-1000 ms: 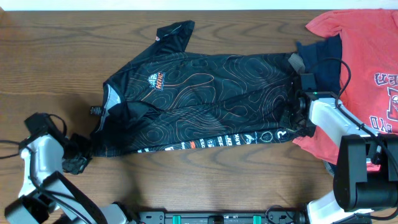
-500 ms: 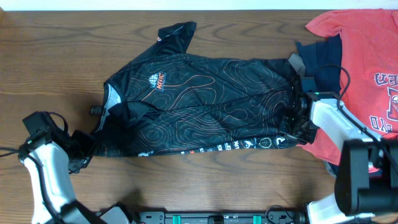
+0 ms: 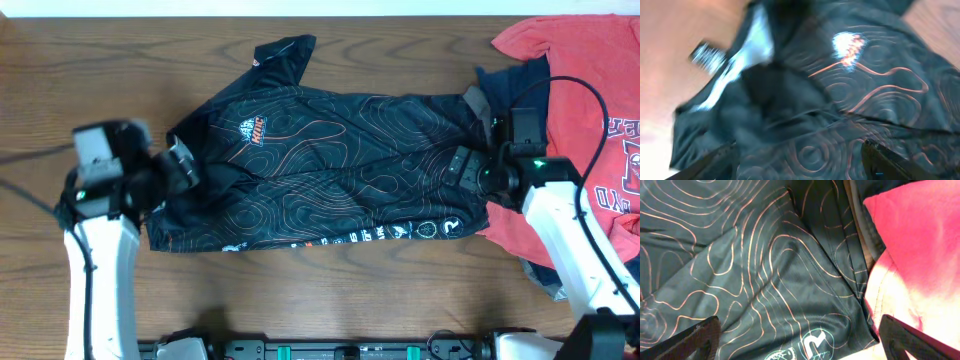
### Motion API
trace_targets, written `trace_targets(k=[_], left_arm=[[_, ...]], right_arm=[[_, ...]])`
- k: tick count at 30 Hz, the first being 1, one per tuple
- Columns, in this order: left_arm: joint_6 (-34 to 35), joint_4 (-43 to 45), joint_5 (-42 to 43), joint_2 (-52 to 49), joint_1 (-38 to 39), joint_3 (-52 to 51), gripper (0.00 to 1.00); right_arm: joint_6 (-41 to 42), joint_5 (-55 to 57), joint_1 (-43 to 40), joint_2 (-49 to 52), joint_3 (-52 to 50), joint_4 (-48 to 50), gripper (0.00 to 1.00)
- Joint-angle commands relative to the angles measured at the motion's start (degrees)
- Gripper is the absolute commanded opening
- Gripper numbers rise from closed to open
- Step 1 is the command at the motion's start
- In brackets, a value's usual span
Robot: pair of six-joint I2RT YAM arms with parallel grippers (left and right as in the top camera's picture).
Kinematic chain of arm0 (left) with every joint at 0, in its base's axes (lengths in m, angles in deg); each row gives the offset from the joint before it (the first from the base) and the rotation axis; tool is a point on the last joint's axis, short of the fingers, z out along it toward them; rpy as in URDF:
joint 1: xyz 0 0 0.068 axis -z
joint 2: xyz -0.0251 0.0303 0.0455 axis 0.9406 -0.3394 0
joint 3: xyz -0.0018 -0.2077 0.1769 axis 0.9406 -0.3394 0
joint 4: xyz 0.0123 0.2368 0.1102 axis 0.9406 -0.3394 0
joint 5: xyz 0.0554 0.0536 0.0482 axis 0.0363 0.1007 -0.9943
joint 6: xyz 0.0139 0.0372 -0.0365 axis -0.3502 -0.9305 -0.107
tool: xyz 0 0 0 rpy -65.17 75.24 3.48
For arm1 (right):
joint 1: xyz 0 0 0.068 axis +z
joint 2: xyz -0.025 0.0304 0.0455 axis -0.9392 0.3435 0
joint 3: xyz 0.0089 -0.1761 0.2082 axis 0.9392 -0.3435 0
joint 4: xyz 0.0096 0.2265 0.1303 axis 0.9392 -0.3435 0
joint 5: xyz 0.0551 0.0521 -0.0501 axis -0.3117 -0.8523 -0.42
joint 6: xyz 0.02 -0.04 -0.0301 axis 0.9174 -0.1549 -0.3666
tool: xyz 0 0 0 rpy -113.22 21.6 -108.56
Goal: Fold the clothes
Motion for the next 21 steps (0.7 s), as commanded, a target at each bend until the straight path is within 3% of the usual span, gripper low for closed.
trace_targets(k=[1,5,11,21], left_arm=[[-4.7,-0.5,-0.2,-5.7,3.9,7.4,0.80],[-8.1,-1.2,-0.2,-16.2,6.5,17.7,0.88],[-16.2,-0.4,-0.4,-31.6,8.5,31.7,0.91],[-18.7,21.4,-0.6,-48.4,11.0,36.6,0.91]], right_arm=[[-0.9,-0.2,-0.4,-0.8,0.9,-0.6,0.99],[-1.4,-0.4,-0.4,-0.8,0.9,-1.3,0.99],[-1.9,-0.9,-0.4,-0.8,0.9,-1.5,0.99],[-1.9,-0.9,-0.4,-0.8,0.9,-1.5,0.99]])
